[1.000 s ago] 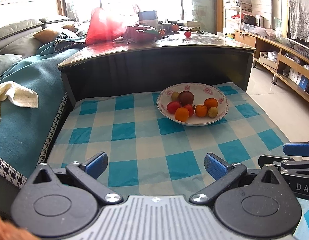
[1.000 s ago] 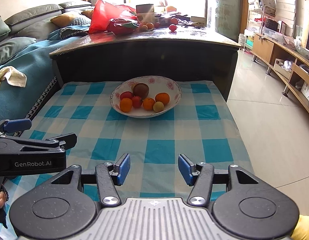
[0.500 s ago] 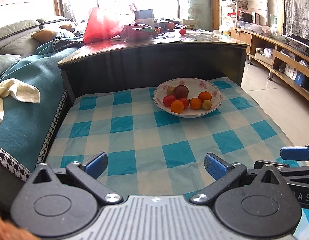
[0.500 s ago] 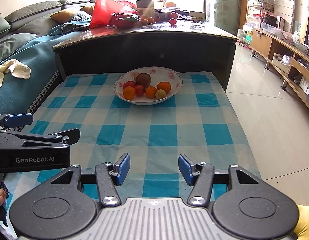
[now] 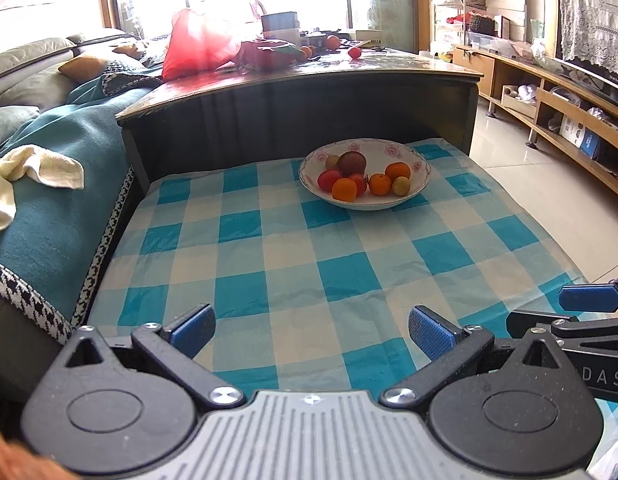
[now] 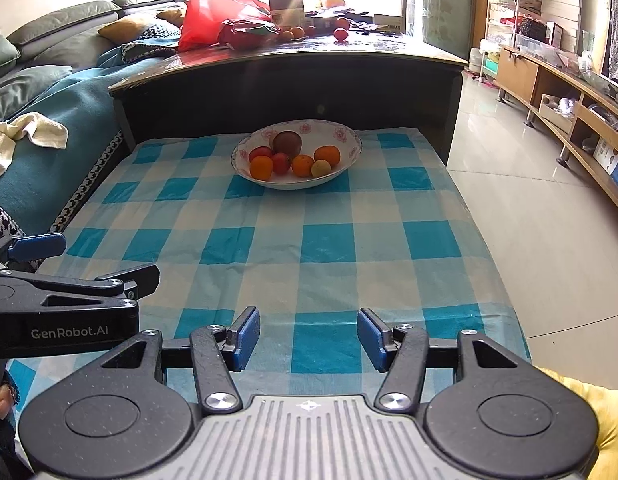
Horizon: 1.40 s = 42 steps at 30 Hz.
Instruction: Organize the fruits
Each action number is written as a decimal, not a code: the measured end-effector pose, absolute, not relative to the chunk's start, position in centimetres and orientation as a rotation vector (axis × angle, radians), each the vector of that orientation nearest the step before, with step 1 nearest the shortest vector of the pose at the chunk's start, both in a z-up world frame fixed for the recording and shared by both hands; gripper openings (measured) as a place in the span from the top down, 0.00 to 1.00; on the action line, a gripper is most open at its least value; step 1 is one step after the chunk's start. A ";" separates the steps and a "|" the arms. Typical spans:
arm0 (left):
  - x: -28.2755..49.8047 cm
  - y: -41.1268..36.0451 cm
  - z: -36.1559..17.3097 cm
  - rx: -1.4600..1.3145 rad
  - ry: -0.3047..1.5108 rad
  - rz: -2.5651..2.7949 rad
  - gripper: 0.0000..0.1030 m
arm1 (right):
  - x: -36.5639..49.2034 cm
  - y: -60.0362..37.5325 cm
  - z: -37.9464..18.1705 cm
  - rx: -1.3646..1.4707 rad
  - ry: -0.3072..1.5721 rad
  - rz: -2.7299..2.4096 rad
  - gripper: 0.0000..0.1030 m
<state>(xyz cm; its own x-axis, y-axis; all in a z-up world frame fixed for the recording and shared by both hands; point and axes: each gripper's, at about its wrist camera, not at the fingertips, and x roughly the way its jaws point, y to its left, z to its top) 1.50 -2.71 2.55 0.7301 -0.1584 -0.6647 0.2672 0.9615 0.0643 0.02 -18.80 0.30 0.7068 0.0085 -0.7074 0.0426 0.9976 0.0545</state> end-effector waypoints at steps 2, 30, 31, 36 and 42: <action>1.1 -2.7 2.4 0.162 0.724 -0.242 0.00 | -0.4 -18.9 0.4 0.079 0.786 -0.018 0.53; -2.1 -2.4 0.6 0.173 0.799 -0.220 0.00 | -3.5 -17.9 -0.8 0.078 0.837 -0.023 0.51; -2.2 -2.4 0.6 0.175 0.800 -0.220 0.00 | -3.6 -17.9 -0.8 0.080 0.838 -0.023 0.51; -2.3 -2.5 0.4 0.184 0.805 -0.215 0.00 | -3.6 -17.8 -1.0 0.078 0.848 -0.025 0.51; -2.3 -2.5 0.3 0.187 0.807 -0.214 0.00 | -3.6 -17.7 -1.2 0.073 0.851 -0.027 0.51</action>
